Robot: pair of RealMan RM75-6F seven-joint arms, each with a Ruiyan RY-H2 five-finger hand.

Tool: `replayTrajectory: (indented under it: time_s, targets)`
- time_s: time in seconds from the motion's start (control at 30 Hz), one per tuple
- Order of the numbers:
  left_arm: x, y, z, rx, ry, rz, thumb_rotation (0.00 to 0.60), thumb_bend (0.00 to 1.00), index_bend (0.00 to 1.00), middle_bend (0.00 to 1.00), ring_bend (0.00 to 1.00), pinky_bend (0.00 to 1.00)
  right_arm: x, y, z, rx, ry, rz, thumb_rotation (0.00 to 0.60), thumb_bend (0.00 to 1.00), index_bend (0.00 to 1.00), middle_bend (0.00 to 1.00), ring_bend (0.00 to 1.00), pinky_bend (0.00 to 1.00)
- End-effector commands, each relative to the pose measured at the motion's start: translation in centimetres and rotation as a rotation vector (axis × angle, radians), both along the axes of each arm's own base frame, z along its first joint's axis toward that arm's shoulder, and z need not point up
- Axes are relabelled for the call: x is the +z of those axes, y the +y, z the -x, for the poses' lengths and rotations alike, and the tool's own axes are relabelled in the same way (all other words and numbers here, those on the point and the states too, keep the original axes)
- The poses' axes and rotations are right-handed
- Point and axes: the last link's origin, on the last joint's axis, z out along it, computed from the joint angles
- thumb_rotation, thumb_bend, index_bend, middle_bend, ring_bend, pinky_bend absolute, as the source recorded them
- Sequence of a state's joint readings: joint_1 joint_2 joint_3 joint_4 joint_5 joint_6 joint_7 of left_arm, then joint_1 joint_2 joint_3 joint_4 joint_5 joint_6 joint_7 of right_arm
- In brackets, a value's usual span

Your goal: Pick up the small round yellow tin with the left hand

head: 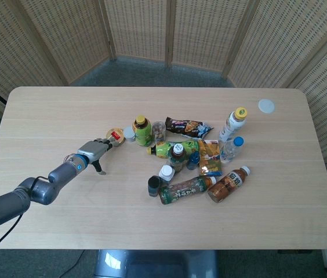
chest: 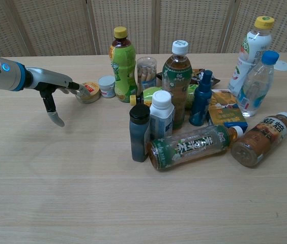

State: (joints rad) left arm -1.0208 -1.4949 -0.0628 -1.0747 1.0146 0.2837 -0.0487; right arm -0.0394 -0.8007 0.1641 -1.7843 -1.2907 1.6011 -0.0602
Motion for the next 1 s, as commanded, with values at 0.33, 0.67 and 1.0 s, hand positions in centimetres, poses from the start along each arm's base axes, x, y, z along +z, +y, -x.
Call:
replayTrajectory:
  time_s: [0.33, 0.67, 1.0]
  targets:
    - [3.0, -4.9, 1.7, 0.046, 0.008, 0.121, 0.600, 0.11, 0.00, 0.00, 0.00, 0.00, -0.3, -0.4, -0.4, 0.023, -0.007, -0.009, 0.516, 0.02, 0.00, 0.00, 0.00, 0.00]
    - [5.2, -9.6, 0.7, 0.070, -0.069, 0.209, 0.600, 0.11, 0.00, 0.00, 0.00, 0.00, -0.4, -0.5, -0.5, 0.034, -0.012, -0.009, 0.517, 0.02, 0.00, 0.00, 0.00, 0.00]
    - [5.0, -8.0, 1.1, -0.110, -0.138, -0.022, 0.600, 0.12, 0.00, 0.00, 0.00, 0.00, -0.4, -0.3, -0.5, 0.040, -0.016, -0.007, 0.515, 0.02, 0.00, 0.00, 0.00, 0.00]
